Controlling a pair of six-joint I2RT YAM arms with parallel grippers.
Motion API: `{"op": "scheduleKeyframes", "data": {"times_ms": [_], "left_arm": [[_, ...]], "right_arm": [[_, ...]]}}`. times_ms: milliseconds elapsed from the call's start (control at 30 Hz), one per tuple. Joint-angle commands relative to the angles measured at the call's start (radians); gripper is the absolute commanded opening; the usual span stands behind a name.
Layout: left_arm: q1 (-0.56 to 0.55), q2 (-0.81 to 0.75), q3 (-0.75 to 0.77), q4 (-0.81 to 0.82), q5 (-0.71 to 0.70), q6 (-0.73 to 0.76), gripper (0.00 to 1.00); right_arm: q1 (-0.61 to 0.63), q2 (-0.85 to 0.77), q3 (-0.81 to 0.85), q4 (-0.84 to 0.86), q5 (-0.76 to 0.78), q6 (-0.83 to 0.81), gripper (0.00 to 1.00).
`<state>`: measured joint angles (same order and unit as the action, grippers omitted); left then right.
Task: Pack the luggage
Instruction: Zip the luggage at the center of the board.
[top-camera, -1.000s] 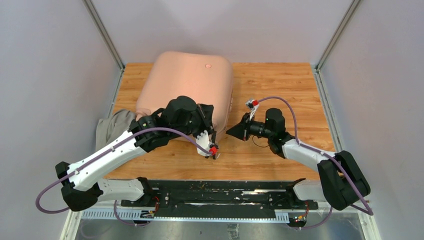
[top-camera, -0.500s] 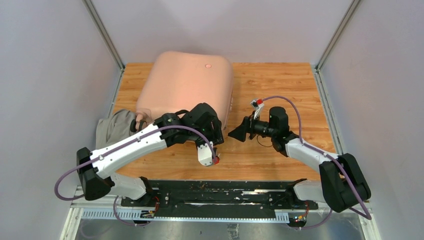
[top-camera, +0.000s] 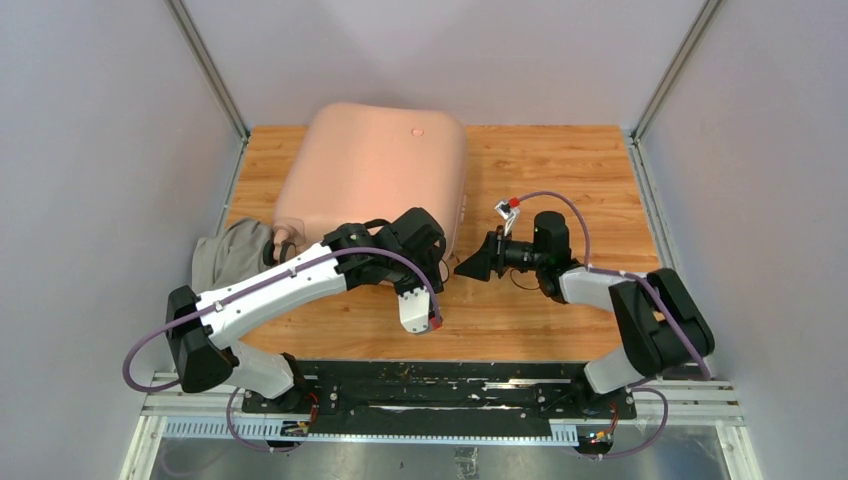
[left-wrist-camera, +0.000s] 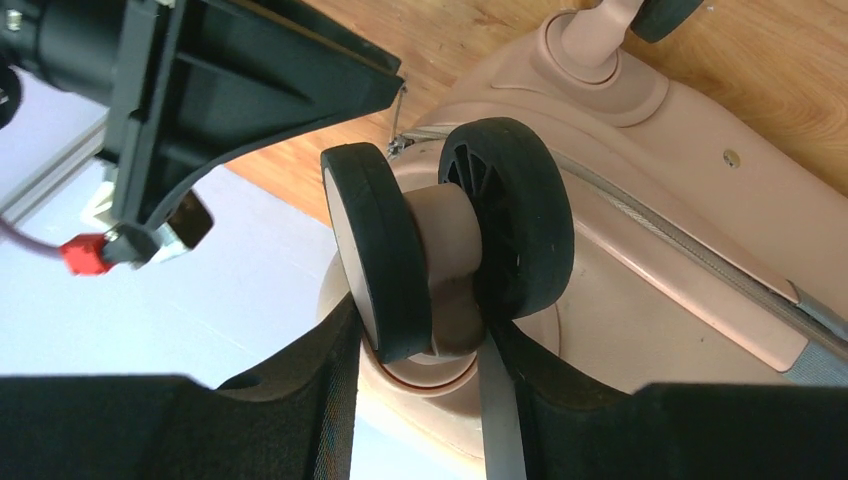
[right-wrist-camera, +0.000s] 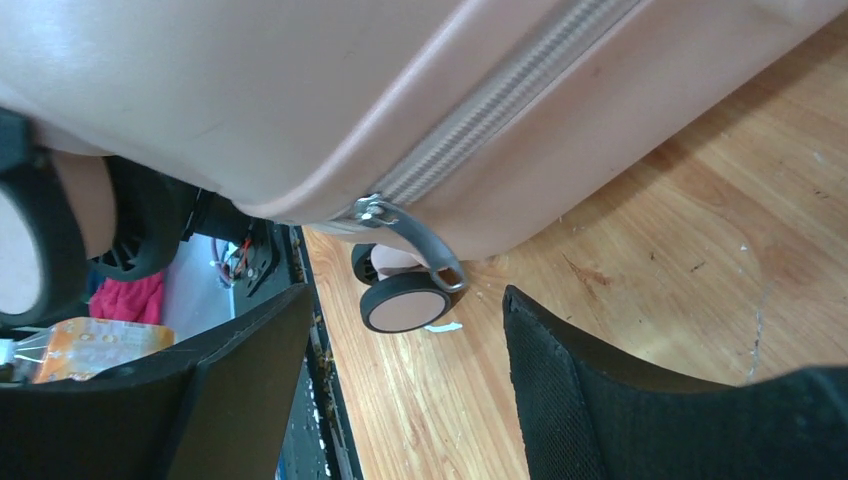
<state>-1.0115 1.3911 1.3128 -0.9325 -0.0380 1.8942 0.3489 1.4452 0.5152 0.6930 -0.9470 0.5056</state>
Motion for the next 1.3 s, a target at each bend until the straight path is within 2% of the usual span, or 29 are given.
{"op": "scheduleKeyframes", "data": {"times_ms": [0,167,300,367,600,967,1200,1233,1267], "left_arm": [[-0.025,-0.021,0.002,0.041,0.041,-0.051,0.23],[-0.03,-0.053,-0.014,0.044,0.049,-0.081,0.16],[-0.03,-0.049,0.006,0.044,0.039,-0.111,0.06],[-0.03,-0.049,0.017,0.044,0.039,-0.12,0.03],[-0.03,-0.054,0.038,0.044,0.039,-0.122,0.0],[-0.03,-0.058,0.06,0.044,0.039,-0.141,0.0],[-0.03,-0.108,-0.017,0.041,0.014,-0.102,0.01],[-0.03,-0.12,-0.037,0.041,0.0,-0.087,0.07],[-0.03,-0.132,-0.059,0.041,-0.01,-0.075,0.18]], "right_arm": [[-0.034,0.106,0.035,0.224,-0.099,0.105,0.74],[-0.038,0.214,0.052,0.472,-0.176,0.262,0.7],[-0.036,0.316,0.04,0.813,-0.215,0.48,0.6],[-0.035,0.373,0.049,0.896,-0.226,0.551,0.53],[-0.015,0.391,0.041,0.894,-0.223,0.533,0.38],[-0.014,0.387,0.023,0.871,-0.15,0.49,0.0],[-0.004,0.281,-0.028,0.701,-0.108,0.362,0.0],[-0.003,0.263,-0.033,0.661,-0.101,0.337,0.0],[-0.002,0.245,-0.035,0.621,-0.094,0.3,0.0]]}}
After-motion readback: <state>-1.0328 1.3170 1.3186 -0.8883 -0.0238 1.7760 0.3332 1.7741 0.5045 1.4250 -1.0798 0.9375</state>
